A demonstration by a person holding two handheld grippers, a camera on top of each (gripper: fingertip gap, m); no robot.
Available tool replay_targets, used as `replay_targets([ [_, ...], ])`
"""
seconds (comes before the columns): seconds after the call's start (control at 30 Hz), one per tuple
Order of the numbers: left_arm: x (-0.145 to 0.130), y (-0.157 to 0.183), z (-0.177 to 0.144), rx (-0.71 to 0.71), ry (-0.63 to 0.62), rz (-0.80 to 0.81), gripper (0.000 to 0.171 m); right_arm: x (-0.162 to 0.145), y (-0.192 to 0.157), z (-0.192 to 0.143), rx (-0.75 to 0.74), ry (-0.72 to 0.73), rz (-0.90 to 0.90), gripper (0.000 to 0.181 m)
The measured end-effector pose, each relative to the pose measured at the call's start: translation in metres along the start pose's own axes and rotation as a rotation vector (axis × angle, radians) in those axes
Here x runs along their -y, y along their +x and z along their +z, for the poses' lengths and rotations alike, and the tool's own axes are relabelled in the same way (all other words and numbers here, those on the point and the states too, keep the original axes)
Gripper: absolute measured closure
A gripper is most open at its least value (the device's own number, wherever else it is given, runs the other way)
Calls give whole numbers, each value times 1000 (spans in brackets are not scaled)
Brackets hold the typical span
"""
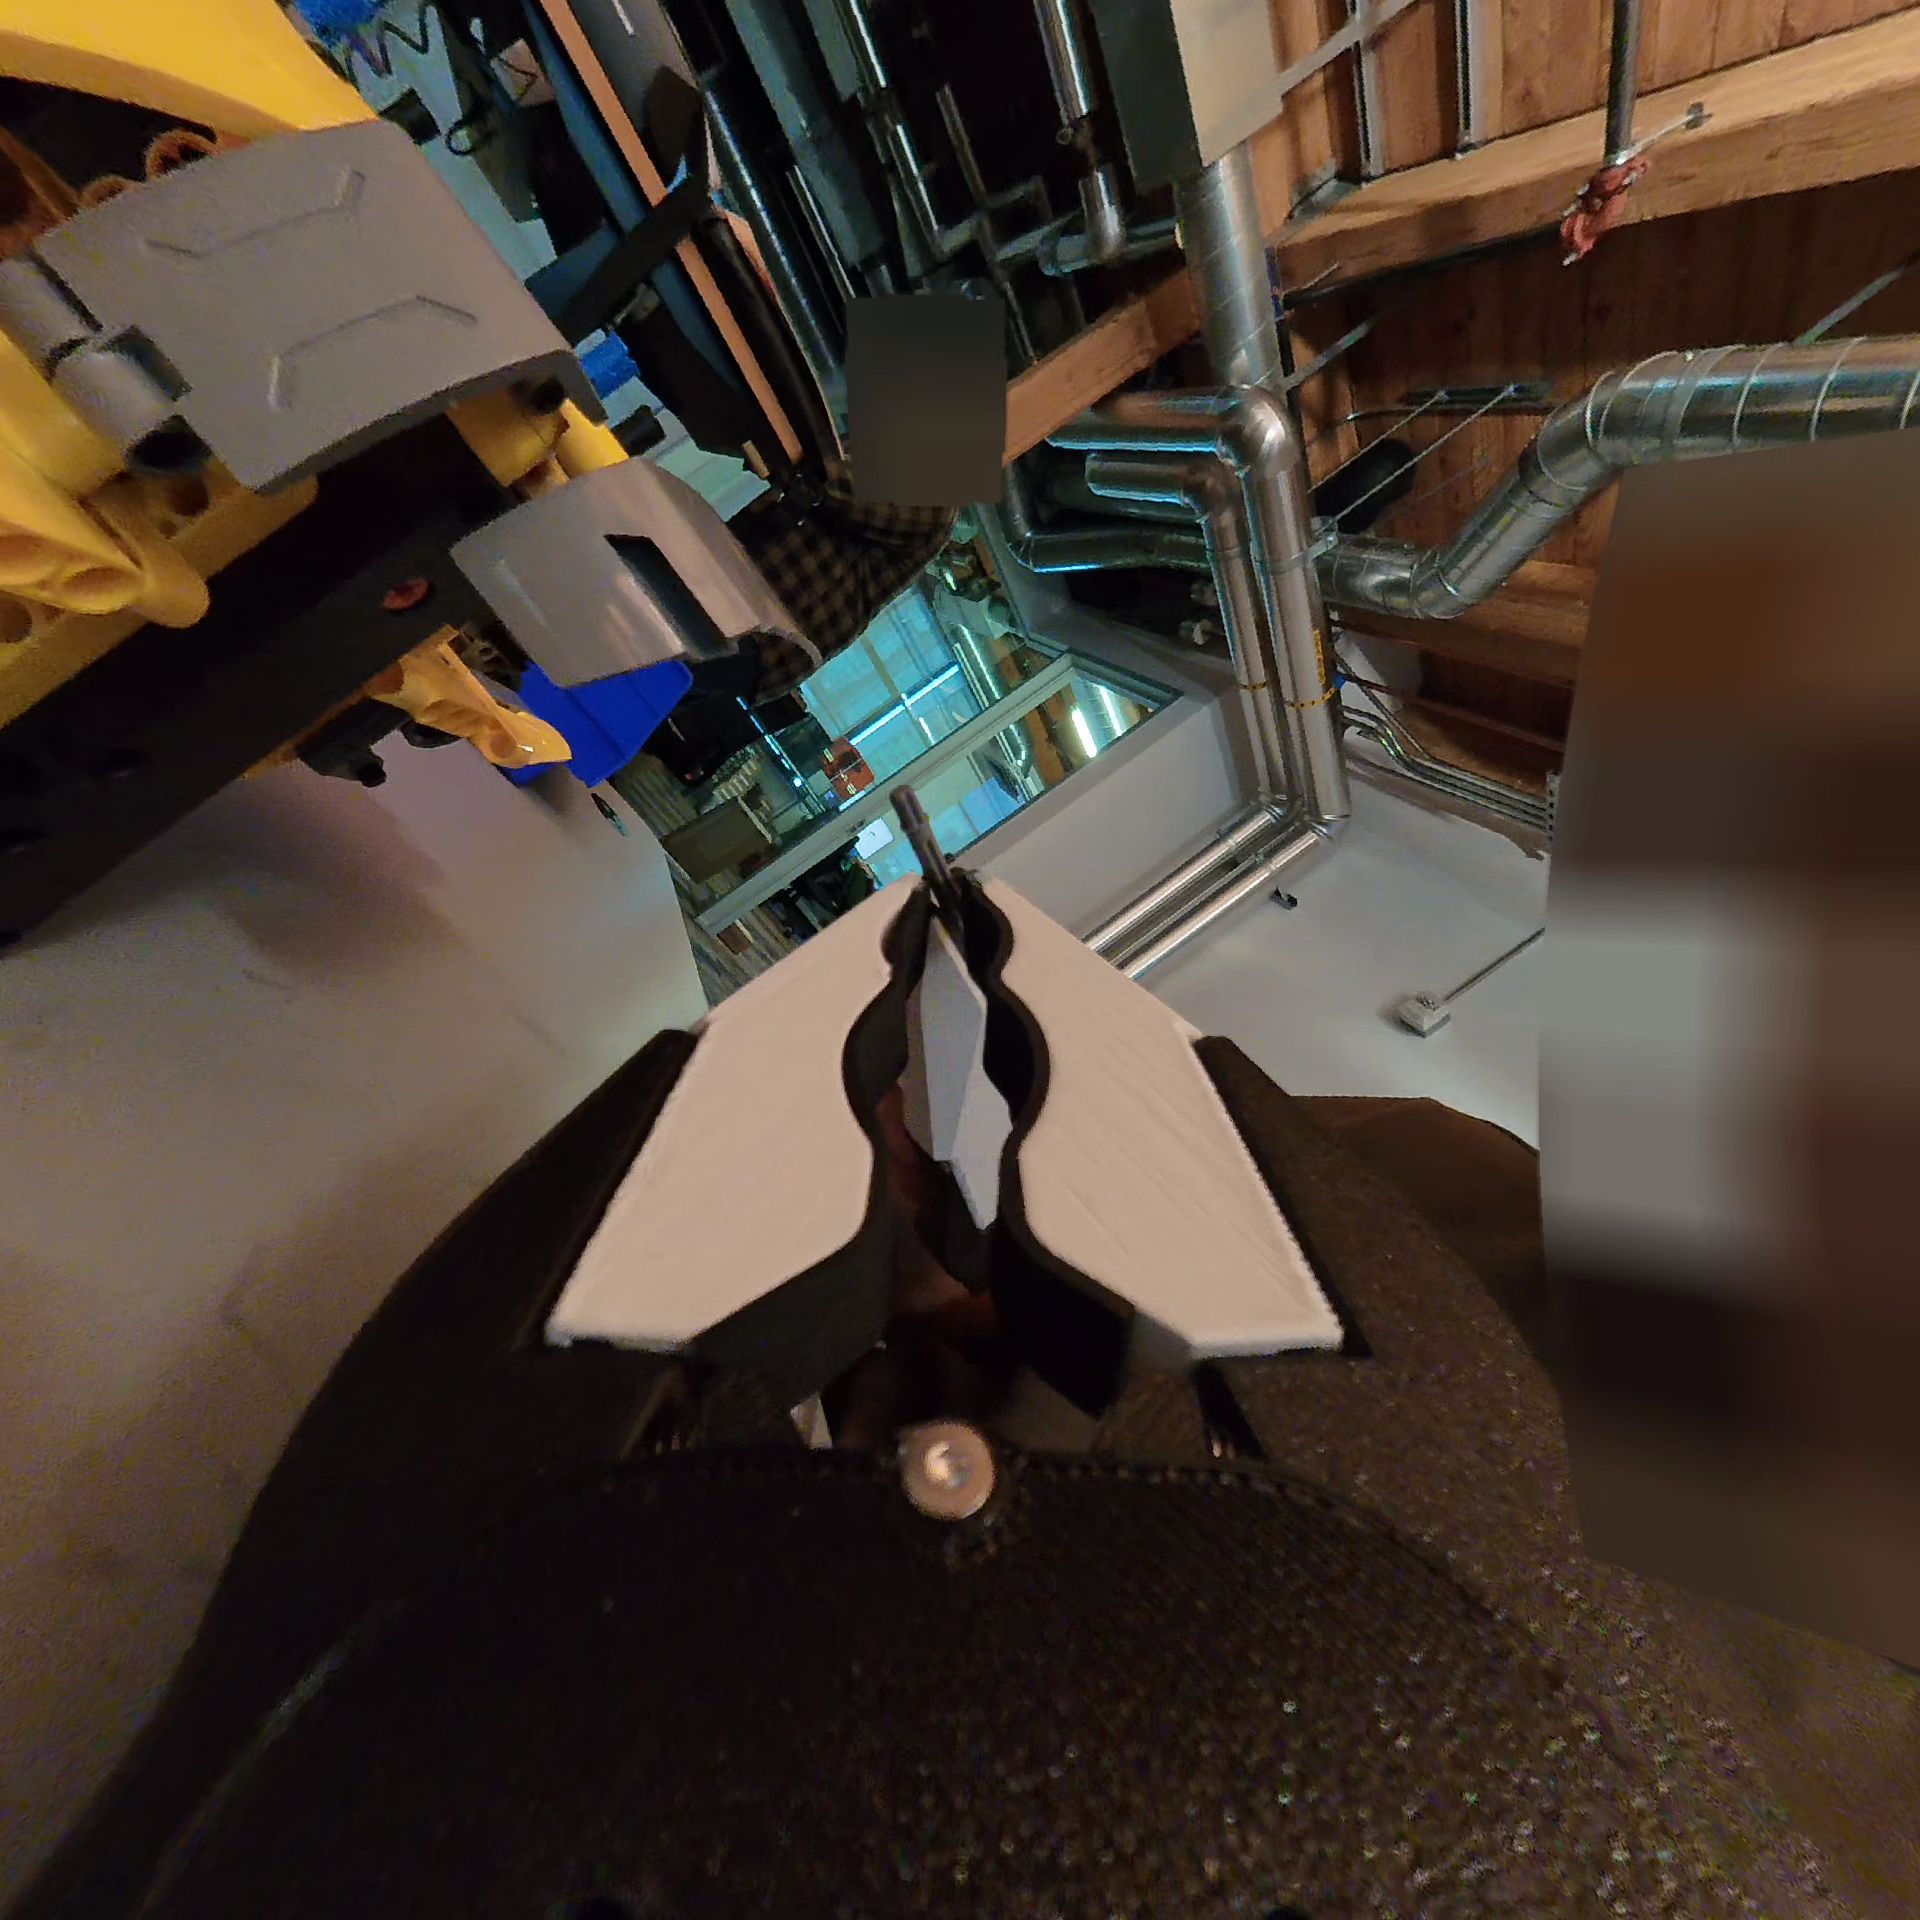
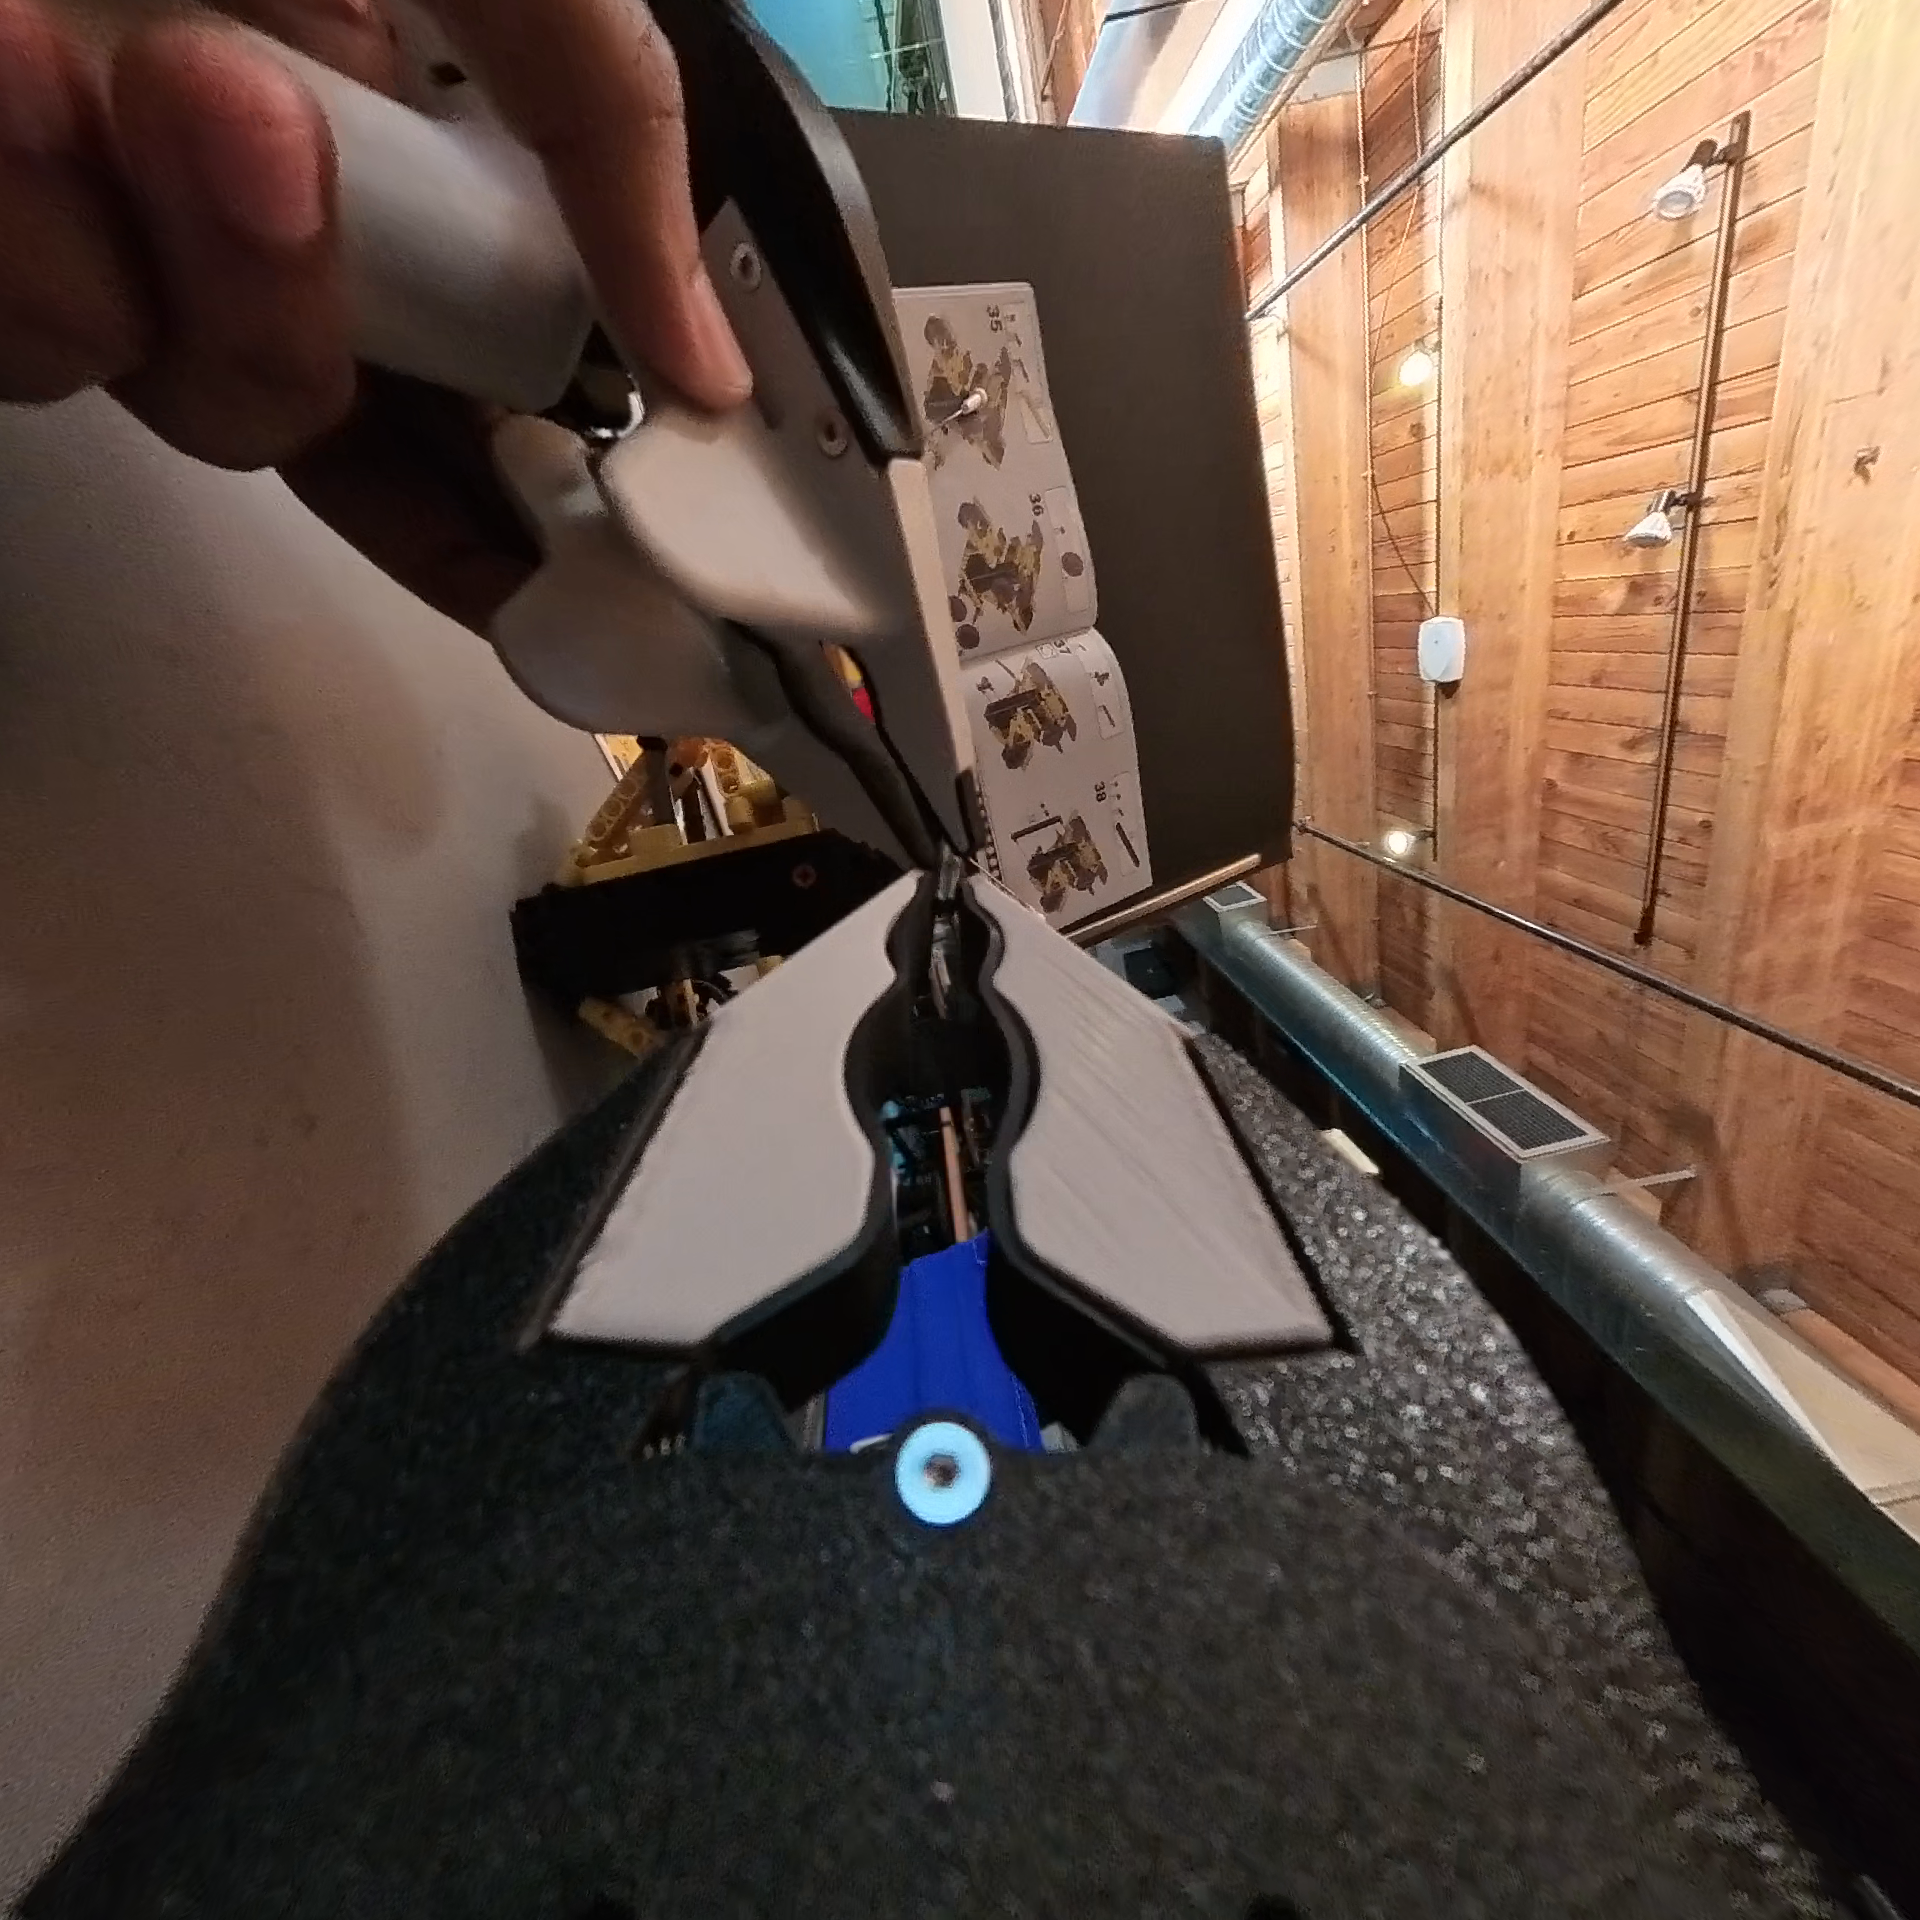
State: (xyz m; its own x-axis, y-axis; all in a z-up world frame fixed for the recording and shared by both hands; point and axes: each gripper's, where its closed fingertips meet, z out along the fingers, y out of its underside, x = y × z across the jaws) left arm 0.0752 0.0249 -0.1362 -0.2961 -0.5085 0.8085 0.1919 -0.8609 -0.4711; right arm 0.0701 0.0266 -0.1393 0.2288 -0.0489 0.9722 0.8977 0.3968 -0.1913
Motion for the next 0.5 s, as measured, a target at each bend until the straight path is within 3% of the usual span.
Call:
replay_targets([
  [0.3,8,2,-5,8,26,33,162,-4,-1,2,28,-5,101,178],
  [0.5,41,6,-31,194,111,304,147,-18,-8,8,100,-55,271,178],
])
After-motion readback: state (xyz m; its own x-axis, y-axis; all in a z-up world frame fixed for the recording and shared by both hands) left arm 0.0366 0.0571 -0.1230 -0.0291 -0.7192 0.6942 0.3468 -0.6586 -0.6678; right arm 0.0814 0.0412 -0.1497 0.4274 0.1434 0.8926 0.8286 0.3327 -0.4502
